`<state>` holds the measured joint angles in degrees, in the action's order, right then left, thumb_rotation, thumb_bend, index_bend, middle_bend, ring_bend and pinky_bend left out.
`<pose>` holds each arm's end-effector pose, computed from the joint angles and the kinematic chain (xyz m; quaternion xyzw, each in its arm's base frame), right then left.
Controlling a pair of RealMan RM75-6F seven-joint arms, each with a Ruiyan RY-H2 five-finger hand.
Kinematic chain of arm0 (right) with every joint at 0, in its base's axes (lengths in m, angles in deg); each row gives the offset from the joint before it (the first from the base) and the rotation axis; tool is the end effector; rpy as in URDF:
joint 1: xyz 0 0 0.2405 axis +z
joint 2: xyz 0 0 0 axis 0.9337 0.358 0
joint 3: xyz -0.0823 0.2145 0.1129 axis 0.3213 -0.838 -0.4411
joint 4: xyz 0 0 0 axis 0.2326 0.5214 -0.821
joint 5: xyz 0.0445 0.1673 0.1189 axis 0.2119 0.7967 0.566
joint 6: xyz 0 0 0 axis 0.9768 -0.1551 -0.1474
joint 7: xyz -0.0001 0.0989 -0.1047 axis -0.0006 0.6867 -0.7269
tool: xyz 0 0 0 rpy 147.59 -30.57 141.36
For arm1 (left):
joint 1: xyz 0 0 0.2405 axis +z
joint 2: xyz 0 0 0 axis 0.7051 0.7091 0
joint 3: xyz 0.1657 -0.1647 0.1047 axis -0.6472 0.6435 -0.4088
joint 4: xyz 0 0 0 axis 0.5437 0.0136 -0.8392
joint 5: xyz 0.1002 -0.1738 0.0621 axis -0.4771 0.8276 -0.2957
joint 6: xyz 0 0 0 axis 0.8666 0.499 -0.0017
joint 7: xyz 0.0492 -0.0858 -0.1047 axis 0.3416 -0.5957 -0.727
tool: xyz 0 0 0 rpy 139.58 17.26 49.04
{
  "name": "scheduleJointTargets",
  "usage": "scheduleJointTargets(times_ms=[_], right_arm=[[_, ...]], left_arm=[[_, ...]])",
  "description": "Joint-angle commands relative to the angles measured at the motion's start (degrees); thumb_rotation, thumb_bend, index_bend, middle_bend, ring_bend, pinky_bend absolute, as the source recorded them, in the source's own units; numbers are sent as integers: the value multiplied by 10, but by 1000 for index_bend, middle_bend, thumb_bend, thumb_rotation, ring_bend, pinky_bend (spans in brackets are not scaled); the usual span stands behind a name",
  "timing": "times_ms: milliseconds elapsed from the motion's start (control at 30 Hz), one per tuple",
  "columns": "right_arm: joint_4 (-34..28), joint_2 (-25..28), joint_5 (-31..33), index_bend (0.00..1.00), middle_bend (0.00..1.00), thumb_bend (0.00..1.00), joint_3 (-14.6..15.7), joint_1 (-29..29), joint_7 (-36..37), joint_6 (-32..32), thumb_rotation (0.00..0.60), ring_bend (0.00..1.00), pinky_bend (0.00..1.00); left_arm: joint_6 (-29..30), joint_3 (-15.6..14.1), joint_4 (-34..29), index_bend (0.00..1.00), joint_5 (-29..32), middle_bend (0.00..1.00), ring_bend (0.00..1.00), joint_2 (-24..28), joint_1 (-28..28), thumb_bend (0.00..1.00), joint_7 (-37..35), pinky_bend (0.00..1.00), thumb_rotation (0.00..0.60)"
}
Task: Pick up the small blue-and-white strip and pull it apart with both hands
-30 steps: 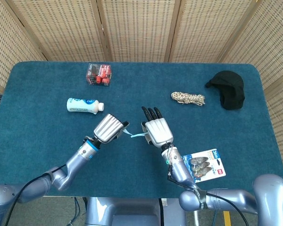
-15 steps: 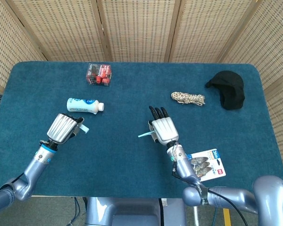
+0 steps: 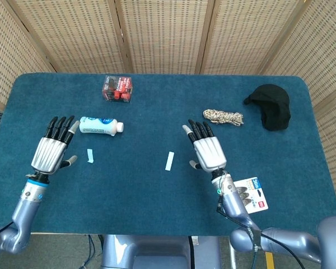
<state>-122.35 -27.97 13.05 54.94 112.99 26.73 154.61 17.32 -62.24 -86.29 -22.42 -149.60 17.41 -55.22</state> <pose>-0.1082 -0.3376 0.0049 0.6802 -0.3359 0.4465 0.4744 -0.2538 0.3100 0.0781 -0.6746 -0.2267 -0.4238 0.5603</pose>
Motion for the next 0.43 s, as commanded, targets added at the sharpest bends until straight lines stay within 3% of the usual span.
scheduleJointTargets(times_ms=[33, 300, 433], right_arm=[[50, 50, -105, 0, 0, 0, 50, -68, 98, 71, 600, 0, 0], [134, 109, -135, 0, 0, 0, 79, -153, 234, 106, 600, 0, 0], [95, 142, -155, 0, 0, 0, 109, -223, 263, 162, 600, 0, 0]], left_arm=[[47, 14, -100, 0, 48, 0, 0, 46, 62, 0, -15, 0, 600], [89, -7, -181, 0, 79, 0, 0, 84, 145, 0, -57, 0, 600], [112, -21, -235, 0, 82, 0, 0, 109, 182, 0, -56, 0, 600]])
